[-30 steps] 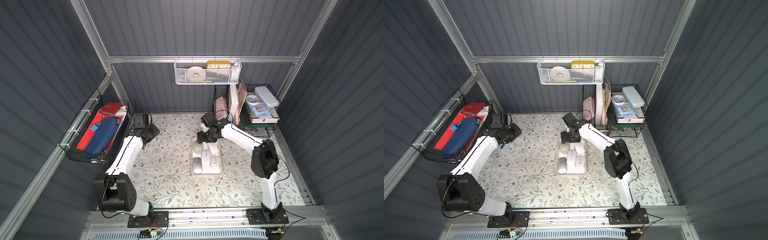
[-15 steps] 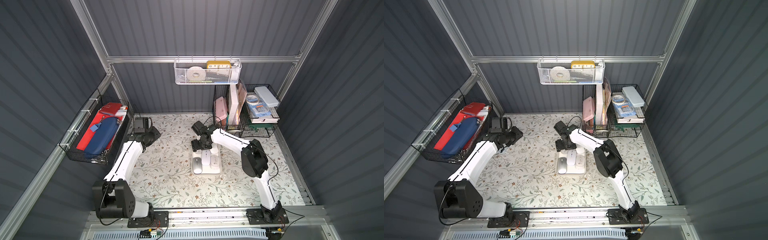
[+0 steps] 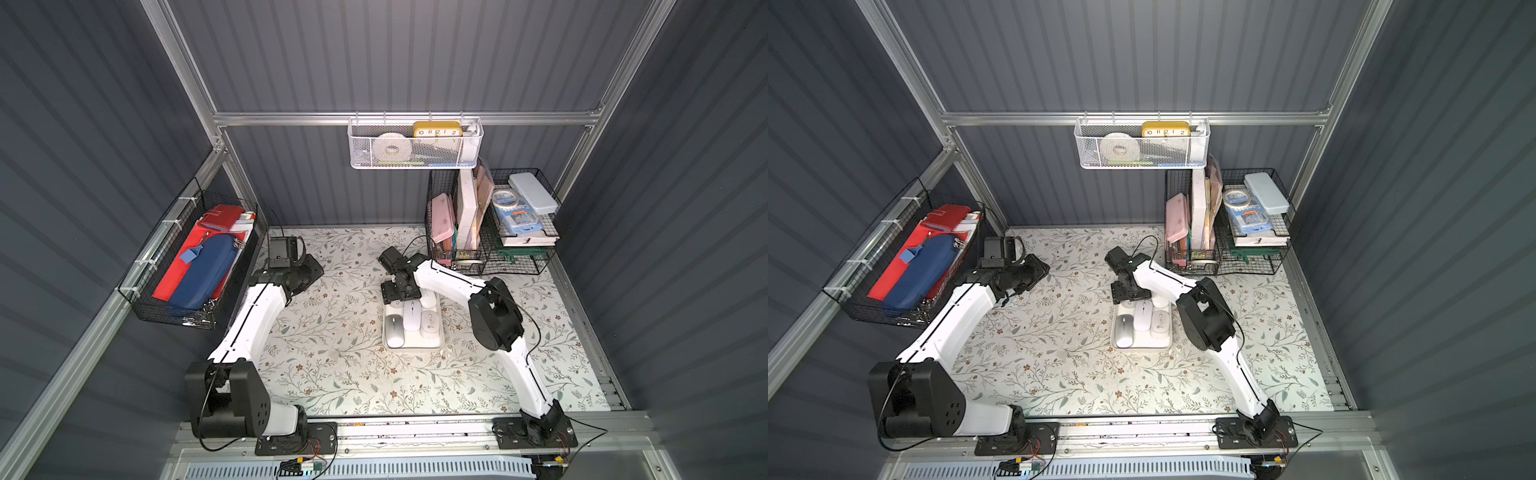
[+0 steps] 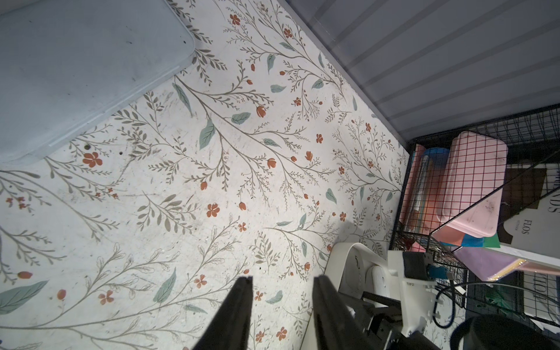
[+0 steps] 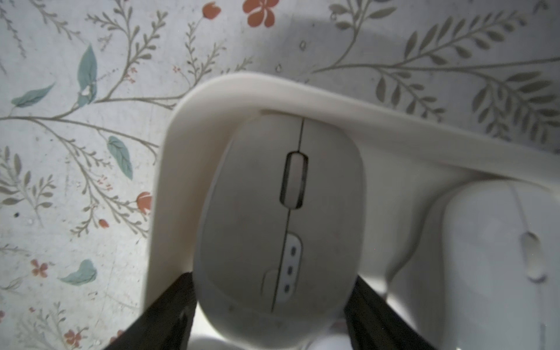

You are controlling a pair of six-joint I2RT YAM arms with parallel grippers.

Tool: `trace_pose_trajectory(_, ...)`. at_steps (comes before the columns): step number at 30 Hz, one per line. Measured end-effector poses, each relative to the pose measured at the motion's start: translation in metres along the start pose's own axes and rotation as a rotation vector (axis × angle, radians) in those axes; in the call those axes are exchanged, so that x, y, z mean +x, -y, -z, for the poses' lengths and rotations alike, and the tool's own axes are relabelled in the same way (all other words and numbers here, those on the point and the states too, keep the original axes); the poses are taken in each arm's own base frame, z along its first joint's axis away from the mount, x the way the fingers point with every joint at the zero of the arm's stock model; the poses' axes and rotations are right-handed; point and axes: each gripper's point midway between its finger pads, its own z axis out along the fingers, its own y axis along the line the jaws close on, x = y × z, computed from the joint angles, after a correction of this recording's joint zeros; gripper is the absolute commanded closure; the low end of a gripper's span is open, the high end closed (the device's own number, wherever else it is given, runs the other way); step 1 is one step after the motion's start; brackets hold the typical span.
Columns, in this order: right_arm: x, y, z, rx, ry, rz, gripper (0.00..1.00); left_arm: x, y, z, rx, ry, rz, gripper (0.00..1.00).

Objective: Take out the mouse from the storage box
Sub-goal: Pick up the mouse from the storage box.

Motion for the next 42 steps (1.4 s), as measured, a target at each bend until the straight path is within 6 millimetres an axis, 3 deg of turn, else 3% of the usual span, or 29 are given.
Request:
trace_pose_trajectory(9,-0.007,0.001,-0.009,0.041,0.020,-0.008,0.48,-0.002,0.002,0.000,0.007,0.007,-0.006,0.62)
trace_pose_trajectory(17,-0.010,0.002,-0.001,0.094,0.075,0.024,0.51,-0.002,0.002,0.000,0.006,0.010,-0.006,0.62)
trace_pose_trajectory(21,-0.018,0.006,0.023,0.104,0.123,0.022,0.51,-0.003,0.001,0.000,0.004,0.011,-0.006,0.61)
trace_pose_trajectory(28,-0.027,0.011,0.094,0.052,0.236,-0.004,0.51,-0.003,0.001,0.000,0.001,0.013,-0.006,0.61)
trace_pose_trajectory(32,-0.023,0.019,0.111,0.053,0.252,-0.020,0.50,-0.001,-0.001,-0.001,-0.003,0.011,-0.005,0.60)
trace_pose_trajectory(35,-0.001,0.043,0.111,0.086,0.224,-0.050,0.50,0.000,-0.003,-0.003,-0.005,0.009,-0.005,0.60)
trace_pose_trajectory(39,0.067,0.107,0.111,0.162,0.124,-0.129,0.50,0.004,-0.005,-0.005,-0.006,0.001,-0.003,0.60)
trace_pose_trajectory(42,0.114,0.140,0.121,0.186,0.084,-0.201,0.49,0.007,-0.007,-0.007,-0.005,-0.007,-0.003,0.60)
